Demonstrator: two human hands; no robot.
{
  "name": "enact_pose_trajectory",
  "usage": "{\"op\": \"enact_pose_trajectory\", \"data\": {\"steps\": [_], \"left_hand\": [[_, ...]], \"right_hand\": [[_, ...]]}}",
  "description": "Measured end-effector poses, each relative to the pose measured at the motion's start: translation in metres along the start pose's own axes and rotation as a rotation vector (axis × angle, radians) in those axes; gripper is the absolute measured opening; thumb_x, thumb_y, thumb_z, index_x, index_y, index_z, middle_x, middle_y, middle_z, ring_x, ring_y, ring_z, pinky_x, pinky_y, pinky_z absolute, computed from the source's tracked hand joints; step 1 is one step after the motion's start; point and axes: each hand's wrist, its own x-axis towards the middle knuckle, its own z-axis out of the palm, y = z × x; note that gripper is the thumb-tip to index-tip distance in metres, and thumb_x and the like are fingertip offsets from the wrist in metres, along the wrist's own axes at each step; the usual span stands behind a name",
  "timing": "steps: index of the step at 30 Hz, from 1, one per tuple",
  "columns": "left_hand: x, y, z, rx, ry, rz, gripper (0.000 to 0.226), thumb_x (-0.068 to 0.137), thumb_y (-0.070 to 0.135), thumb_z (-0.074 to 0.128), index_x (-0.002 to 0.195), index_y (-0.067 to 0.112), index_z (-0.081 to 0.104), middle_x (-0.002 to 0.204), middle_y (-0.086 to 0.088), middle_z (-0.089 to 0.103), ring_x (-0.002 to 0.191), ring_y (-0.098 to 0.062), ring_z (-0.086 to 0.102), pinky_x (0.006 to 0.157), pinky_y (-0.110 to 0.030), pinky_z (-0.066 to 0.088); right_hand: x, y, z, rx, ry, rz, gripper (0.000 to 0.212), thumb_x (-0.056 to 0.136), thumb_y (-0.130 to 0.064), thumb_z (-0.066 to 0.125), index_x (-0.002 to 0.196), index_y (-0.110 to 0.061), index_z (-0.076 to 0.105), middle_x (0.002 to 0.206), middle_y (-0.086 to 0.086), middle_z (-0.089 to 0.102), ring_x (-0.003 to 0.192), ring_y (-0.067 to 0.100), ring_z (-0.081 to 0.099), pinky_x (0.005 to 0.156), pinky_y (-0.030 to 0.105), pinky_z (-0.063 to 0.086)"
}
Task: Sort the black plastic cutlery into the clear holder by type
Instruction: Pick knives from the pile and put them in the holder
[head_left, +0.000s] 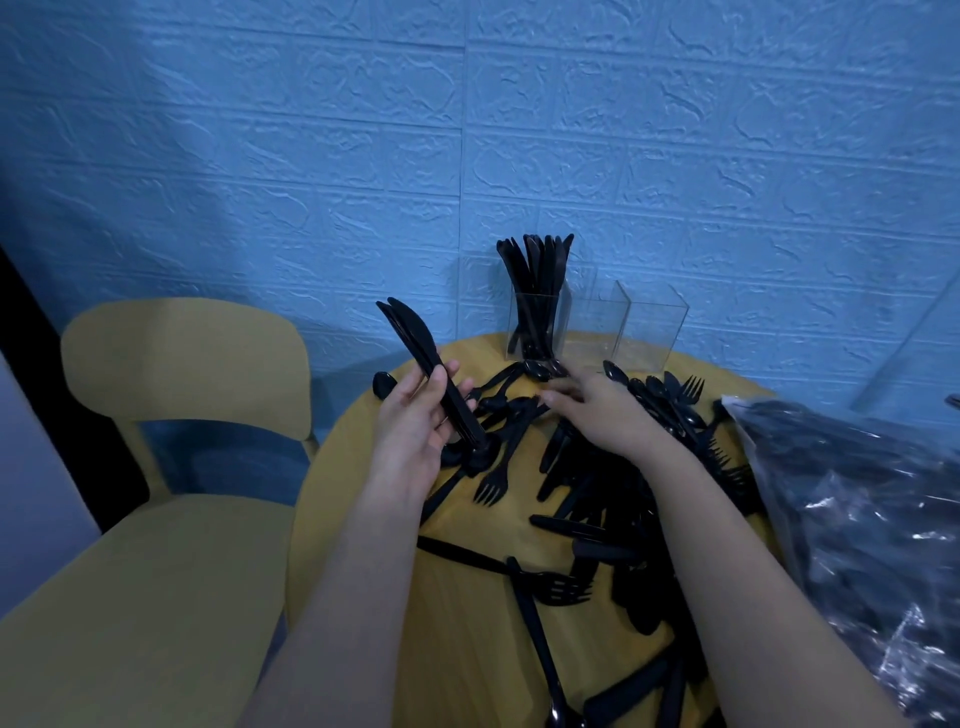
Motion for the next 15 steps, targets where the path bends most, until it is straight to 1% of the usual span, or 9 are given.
{"op": "enact_pose_trajectory", "data": {"steps": [1,3,4,5,6,9,11,13,15], "left_hand": [[0.000,-0.001,0.000,0.005,-0.002,-0.006,0.036,0.095,0.009,0.050,0.131,0.008,0.053,0.101,-0.001,0.067,0.076,-0.010,0.069,0.067,-0.025,0.058],[-0.001,-0.001,0.001,0.014,-0.015,-0.009,0.036,0.096,0.009,0.050,0.132,0.007,0.052,0.100,0.000,0.067,0.077,-0.010,0.069,0.066,-0.024,0.057],[-0.002,-0.001,0.001,0.015,-0.021,-0.009,0.037,0.095,0.009,0.050,0.132,0.007,0.052,0.099,0.000,0.068,0.076,-0.009,0.070,0.065,-0.024,0.057],[-0.002,-0.001,0.002,0.016,-0.027,-0.009,0.037,0.095,0.009,0.050,0.132,0.007,0.052,0.099,0.000,0.068,0.075,-0.009,0.070,0.066,-0.024,0.057],[-0.002,-0.001,0.002,0.018,-0.032,-0.010,0.037,0.095,0.009,0.050,0.132,0.007,0.052,0.099,0.000,0.068,0.075,-0.008,0.070,0.066,-0.024,0.058],[-0.002,-0.002,0.003,0.029,-0.043,-0.012,0.034,0.096,0.009,0.050,0.130,0.009,0.053,0.100,0.000,0.068,0.076,-0.009,0.070,0.069,-0.025,0.058],[-0.002,-0.003,0.003,0.032,-0.055,-0.009,0.031,0.096,0.009,0.050,0.127,0.009,0.055,0.099,0.000,0.068,0.076,-0.009,0.070,0.068,-0.025,0.058],[-0.001,-0.003,0.004,0.036,-0.062,-0.006,0.029,0.096,0.008,0.050,0.124,0.010,0.056,0.097,0.000,0.068,0.075,-0.010,0.070,0.067,-0.024,0.058],[-0.001,-0.004,0.004,0.040,-0.072,-0.003,0.028,0.096,0.008,0.049,0.122,0.010,0.056,0.096,0.000,0.068,0.075,-0.010,0.069,0.066,-0.024,0.057]], "right_hand": [[-0.002,-0.001,-0.005,-0.077,0.033,-0.028,0.054,0.098,-0.027,0.051,0.147,-0.021,0.032,0.136,0.000,0.054,0.118,0.017,0.053,0.092,0.022,0.036],[-0.007,-0.002,-0.016,-0.213,0.086,-0.074,0.038,0.097,-0.020,0.052,0.135,-0.022,0.050,0.121,0.001,0.061,0.100,0.014,0.054,0.082,0.022,0.038],[-0.009,-0.001,-0.022,-0.285,0.087,-0.084,0.030,0.096,-0.016,0.053,0.126,-0.021,0.059,0.112,0.001,0.063,0.094,0.012,0.054,0.078,0.022,0.039],[-0.011,0.000,-0.028,-0.364,0.066,-0.088,0.026,0.095,-0.012,0.054,0.117,-0.020,0.065,0.106,0.000,0.063,0.091,0.012,0.054,0.076,0.023,0.040],[-0.011,0.001,-0.031,-0.453,0.024,-0.093,0.024,0.094,-0.010,0.055,0.112,-0.020,0.068,0.106,0.000,0.064,0.092,0.014,0.056,0.077,0.024,0.043],[-0.003,-0.006,-0.030,-0.707,-0.156,-0.155,0.024,0.093,-0.010,0.057,0.110,-0.020,0.069,0.115,0.000,0.061,0.104,0.016,0.056,0.084,0.026,0.046],[0.005,-0.015,-0.026,-0.869,-0.248,-0.236,0.024,0.093,-0.012,0.056,0.113,-0.019,0.068,0.118,0.002,0.054,0.110,0.020,0.052,0.086,0.031,0.047],[0.012,-0.027,-0.023,-1.027,-0.317,-0.332,0.028,0.093,-0.013,0.055,0.119,-0.018,0.064,0.118,0.003,0.049,0.112,0.022,0.049,0.086,0.037,0.048],[0.017,-0.037,-0.022,-1.092,-0.406,-0.384,0.031,0.092,-0.019,0.057,0.124,-0.021,0.060,0.119,0.002,0.046,0.114,0.021,0.045,0.086,0.036,0.046]]}}
